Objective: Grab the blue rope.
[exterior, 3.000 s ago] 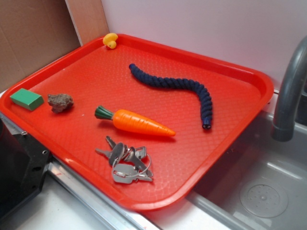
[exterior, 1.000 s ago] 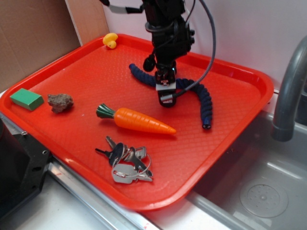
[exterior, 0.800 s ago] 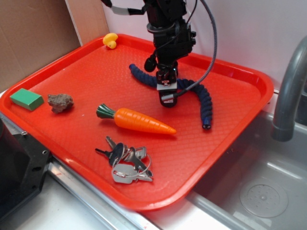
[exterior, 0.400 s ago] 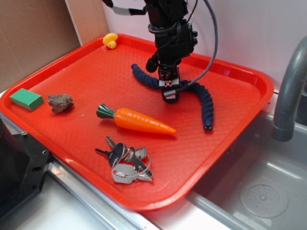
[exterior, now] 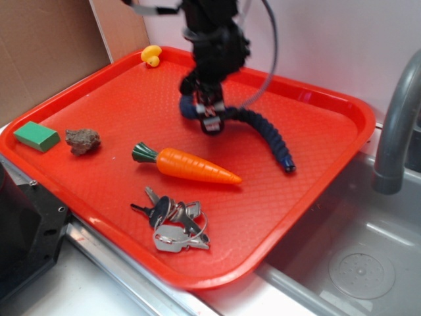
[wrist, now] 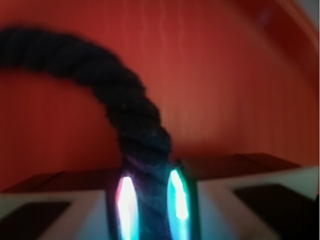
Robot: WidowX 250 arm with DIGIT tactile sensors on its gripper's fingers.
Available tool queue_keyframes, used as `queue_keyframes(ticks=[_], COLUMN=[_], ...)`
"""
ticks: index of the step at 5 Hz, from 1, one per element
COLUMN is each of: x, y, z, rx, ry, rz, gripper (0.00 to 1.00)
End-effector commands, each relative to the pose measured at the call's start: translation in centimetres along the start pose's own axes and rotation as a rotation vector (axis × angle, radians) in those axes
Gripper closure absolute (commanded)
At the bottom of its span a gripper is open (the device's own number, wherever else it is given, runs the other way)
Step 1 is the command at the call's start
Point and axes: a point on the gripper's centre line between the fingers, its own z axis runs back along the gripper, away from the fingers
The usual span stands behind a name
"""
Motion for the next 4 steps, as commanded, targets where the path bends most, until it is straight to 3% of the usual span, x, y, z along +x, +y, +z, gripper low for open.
queue_keyframes(ticks=[1,2,3,4], x=[-5.1,-7.6,-9.2,-8.1], y=[-0.7,-0.8,-0.9,-0.7], z=[11.7,16.9,19.4,20.0], rx=[0.083,0.124,0.103,0.150], ry=[-0.095,-0.054,-0.025,0.037], rz=[0.490,0.734,0.988,1.047], gripper=[1.00,1.00,1.00,1.00])
